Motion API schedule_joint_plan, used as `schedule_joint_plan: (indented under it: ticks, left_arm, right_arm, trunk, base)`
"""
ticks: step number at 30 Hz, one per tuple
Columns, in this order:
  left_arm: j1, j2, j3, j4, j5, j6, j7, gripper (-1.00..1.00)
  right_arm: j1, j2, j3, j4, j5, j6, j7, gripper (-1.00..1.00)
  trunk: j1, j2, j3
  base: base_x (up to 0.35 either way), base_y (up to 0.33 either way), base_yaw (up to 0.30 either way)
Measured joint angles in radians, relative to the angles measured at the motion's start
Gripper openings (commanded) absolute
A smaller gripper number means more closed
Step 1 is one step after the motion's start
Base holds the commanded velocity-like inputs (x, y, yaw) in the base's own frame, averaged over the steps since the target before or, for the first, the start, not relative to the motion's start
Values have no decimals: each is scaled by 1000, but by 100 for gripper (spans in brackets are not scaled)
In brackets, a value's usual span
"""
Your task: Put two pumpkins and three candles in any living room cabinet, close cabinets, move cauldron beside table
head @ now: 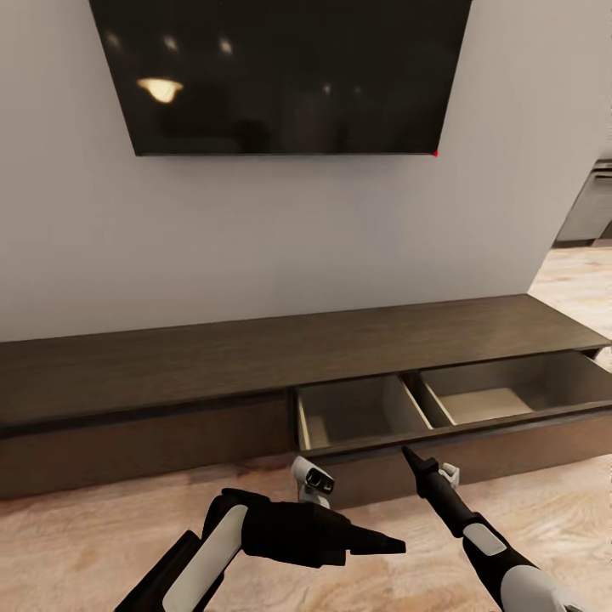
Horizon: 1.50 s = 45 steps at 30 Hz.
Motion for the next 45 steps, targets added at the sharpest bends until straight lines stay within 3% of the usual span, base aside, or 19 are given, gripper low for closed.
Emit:
schedule_joint_plan:
  ticks: [45]
  left_arm:
    - [0,0,0,0,-1,0,0,100]
  right_arm:
    - [0,-14,1,0,5,-1,1,-100]
  trunk:
    - [0,0,0]
  base:
    - [-62,0,0]
